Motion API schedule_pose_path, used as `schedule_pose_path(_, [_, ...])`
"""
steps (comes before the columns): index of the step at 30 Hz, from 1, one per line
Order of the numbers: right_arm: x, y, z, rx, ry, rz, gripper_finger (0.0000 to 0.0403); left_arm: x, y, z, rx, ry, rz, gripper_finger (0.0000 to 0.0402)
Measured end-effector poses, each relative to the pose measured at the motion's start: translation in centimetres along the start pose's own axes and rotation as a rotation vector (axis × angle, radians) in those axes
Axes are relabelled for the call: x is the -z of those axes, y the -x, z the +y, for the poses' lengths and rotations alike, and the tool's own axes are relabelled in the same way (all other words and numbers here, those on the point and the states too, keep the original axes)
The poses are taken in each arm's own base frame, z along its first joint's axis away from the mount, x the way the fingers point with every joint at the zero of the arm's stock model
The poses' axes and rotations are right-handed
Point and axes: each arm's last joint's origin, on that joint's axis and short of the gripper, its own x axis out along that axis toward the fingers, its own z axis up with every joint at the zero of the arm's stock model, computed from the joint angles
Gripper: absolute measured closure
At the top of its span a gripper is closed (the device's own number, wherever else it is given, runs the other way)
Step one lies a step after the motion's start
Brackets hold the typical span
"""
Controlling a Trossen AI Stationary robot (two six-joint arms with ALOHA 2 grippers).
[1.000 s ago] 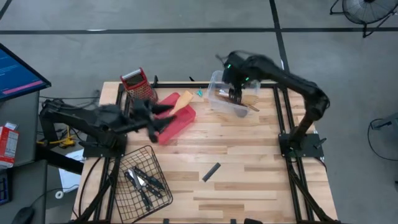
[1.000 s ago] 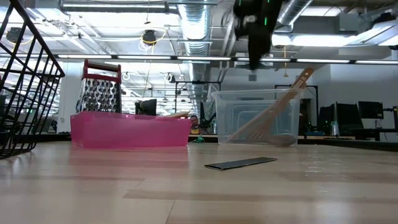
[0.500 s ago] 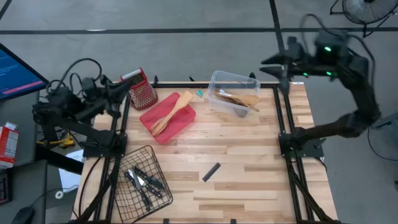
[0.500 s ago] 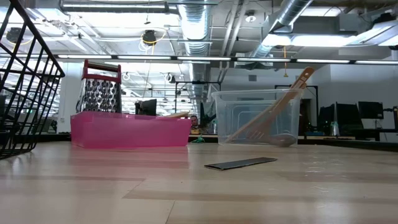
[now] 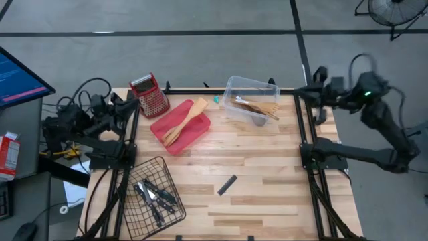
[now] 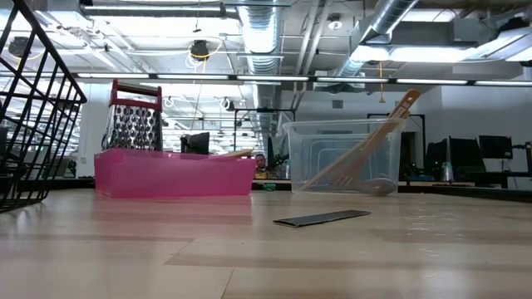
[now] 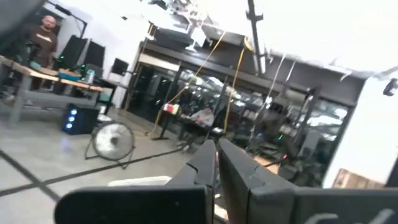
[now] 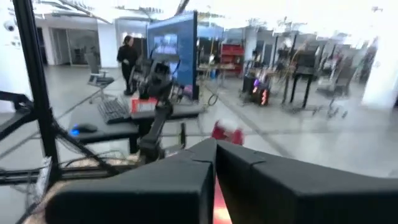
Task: Pick & Place Kitchen Items
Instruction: Return to Home Position
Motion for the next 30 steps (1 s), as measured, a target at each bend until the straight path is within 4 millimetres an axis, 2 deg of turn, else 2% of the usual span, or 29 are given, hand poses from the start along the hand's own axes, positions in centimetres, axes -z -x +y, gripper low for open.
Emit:
schedule_pose_path(4, [4.3, -0.3, 0.1, -0.014, -0.064, -0.006, 0.0394, 0.9, 1.0, 0.9, 0.020, 0.053, -0.013, 0.0401])
schedule_pose_path(9, [8.4, -0.6, 0.4, -0.091, -0.134, -0.066, 0.0389, 1.7, 1.8, 1.5, 0.090, 0.081, -0.016, 0.0401])
schedule_pose_path(18, [14.5, -1.2, 0.9, -0.278, -0.268, -0.083, 0.0393, 4.1, 2.4, 1.6, 0.314, 0.090, 0.043, 0.0401])
schedule_pose_path(22, [16.9, -1.3, 1.0, -0.286, -0.326, -0.101, 0.0399, 6.0, 2.4, 1.8, 0.307, 0.107, 0.090, 0.0401])
schedule_pose_path(27, [19.5, -1.4, 1.3, -0.184, -0.473, -0.137, 0.0394, 8.0, 2.2, 2.0, 0.274, 0.132, 0.138, 0.0401])
schedule_pose_path(30, [19.5, -1.5, 1.9, -0.207, -0.534, -0.203, 0.0399, 8.7, 2.2, 2.1, 0.259, 0.152, 0.158, 0.0401])
